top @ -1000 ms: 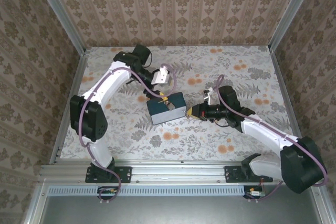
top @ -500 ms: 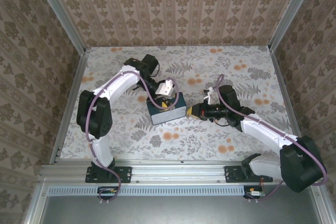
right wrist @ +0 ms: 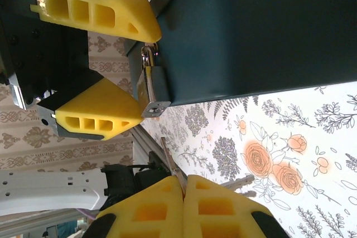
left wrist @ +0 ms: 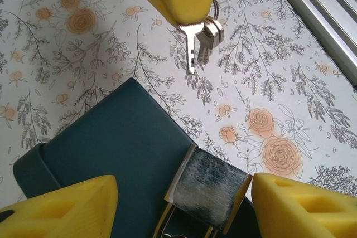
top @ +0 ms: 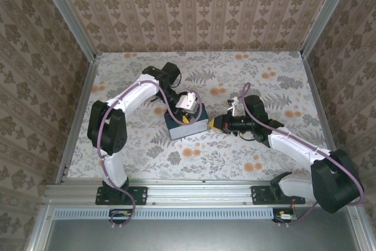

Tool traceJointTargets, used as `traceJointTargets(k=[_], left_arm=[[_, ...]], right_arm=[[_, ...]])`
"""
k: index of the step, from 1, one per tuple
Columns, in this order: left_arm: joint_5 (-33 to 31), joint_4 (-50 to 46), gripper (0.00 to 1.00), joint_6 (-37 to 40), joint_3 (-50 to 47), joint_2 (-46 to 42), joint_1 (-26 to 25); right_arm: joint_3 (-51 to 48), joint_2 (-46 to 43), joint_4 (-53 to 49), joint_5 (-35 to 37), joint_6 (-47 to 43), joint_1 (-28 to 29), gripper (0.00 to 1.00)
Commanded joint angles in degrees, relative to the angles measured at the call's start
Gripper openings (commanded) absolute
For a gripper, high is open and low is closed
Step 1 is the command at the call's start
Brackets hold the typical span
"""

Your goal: Unlock the padlock with the key

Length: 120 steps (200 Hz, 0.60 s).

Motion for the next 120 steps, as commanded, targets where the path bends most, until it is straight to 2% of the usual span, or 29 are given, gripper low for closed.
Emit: traceJointTargets(k=[1,120], left_arm=[[-0.24,-1.64,0.64,1.59,-0.29,1.82,-0.38],[-0.91,4.62,0.46,-5.47,-0.03,4.38,-2.13]], right_arm=[[-0.52,1.03,1.52,-1.03,-1.27,-0.38,0.00],[-1.39,2.81,4.77,-5.37,-0.51,-1.82,0.00]])
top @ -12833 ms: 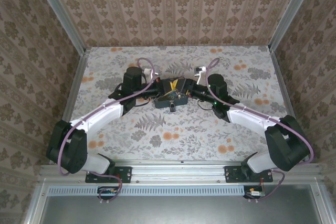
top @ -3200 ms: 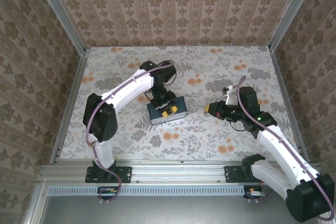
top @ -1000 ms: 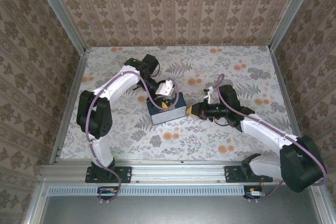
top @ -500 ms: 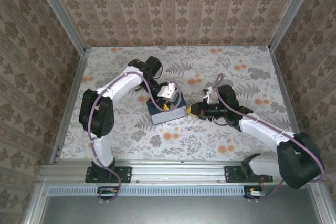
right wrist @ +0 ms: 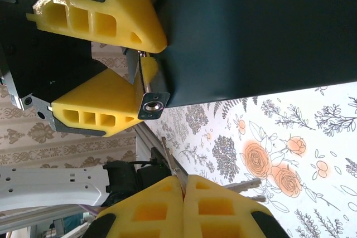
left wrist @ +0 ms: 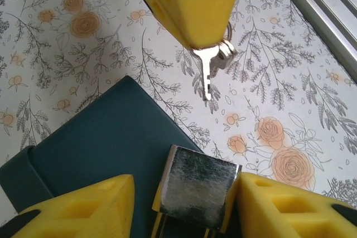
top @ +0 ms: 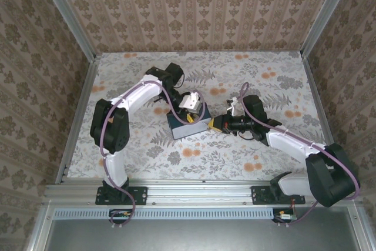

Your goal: Unlock the padlock with the key

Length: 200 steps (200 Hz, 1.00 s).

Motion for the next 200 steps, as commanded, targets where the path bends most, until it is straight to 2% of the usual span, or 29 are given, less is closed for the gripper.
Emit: traceJointTargets(k=[1,34,100,130,200], left_arm=[[-1.85,1.69,0.46,-2.55,-0.47,2.67,-0.89],[-1.82,3.09,0.34,-6.36,0.23,3.85,-1.64],[-2.21,6.26,0.32,-10.25,-1.95,3.00,-2.30],[-2.30,7.43,0.32,-11.20,-2.91,2.60,-2.29],[-2.51,9.61,0.31,-12.22,-5.08,1.23,-2.03]], right_arm=[[-0.82,-0.18,1.68,-2.35,-0.33,-0.57,0.00],[-0.65,0.32,1.37,-2.80,-0.68,-1.83,0.00],[-1.82,1.40,4.36,-4.38,0.12,-4.66,0.00],[-3.62,2.84,11.27,-5.75,3.98,-5.32,0.00],[-4.34,2.42,14.29,-6.74,6.05,-6.72,0.00]])
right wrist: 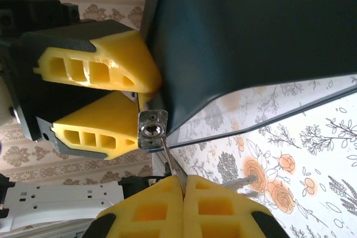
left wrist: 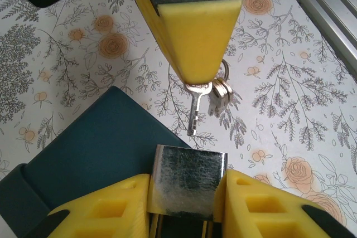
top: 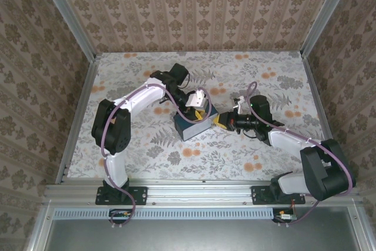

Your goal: Unlock the padlock with the key

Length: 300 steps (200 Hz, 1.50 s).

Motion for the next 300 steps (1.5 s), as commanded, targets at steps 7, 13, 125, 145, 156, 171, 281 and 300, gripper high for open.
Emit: traceJointTargets(k=[7,13,125,145,156,171,281,300], left_arm=[[-4.81,-1.09,0.31,-1.67,-2.47,1.24,0.09],[-4.68,-1.11,0.31,-1.73,-2.46,1.17,0.18],[-4.86,-0.90,0.30,-1.99,-2.74,1.06,0.19],[-4.84,-0.61,0.30,-1.95,-3.15,0.88,0.17],[-4.81,-0.47,0.30,-2.08,-3.15,0.90,0.20],[-4.76,-0.36,0.30,-2.16,-3.31,0.88,0.23],[-4.79,0.27,0.31,-2.32,-3.44,0.66,0.19],[-4.78,0.28,0.31,-2.34,-3.39,0.62,0.12]], right_arm=[[-0.38,-0.50,3.26,-2.36,1.23,-0.41,0.00],[-0.29,-0.53,3.05,-2.32,1.10,-0.38,0.00],[-0.18,-0.32,3.00,-2.45,0.92,-0.27,0.00],[0.05,0.21,3.39,-2.50,0.98,-0.21,0.00],[0.24,0.58,3.67,-2.50,0.98,-0.02,0.00],[0.48,0.90,3.84,-2.41,0.96,0.24,0.00],[1.46,1.37,3.00,-1.94,0.30,0.78,0.00],[1.56,1.36,3.30,-1.90,0.46,0.94,0.00]])
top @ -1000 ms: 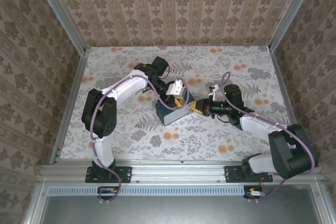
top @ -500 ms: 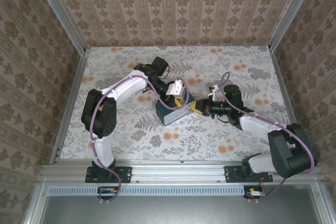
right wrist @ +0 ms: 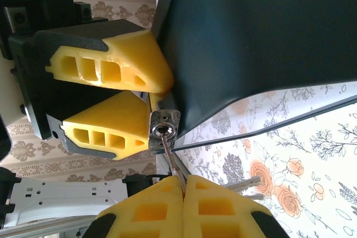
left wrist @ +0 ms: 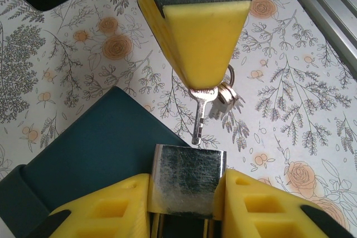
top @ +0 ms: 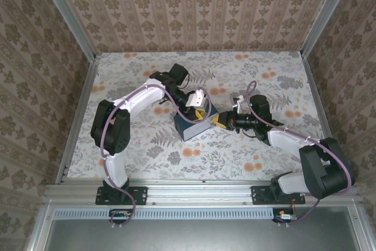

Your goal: Unlock the padlock with the key

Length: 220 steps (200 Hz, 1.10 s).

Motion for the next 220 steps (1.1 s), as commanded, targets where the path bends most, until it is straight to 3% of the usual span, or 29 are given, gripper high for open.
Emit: traceJointTargets(k=[1,220], left_arm=[[-5.08,-1.62,0.31,-0.92,-2.29,1.18,0.06],[-4.88,-0.91,0.31,-0.57,-3.02,0.59,-0.39]], right_arm=[[1.53,0.33,1.10,-0.80,0.07,0.38,0.00],[3.25,1.83,1.63,-0.20,-0.10,1.34,0.00]])
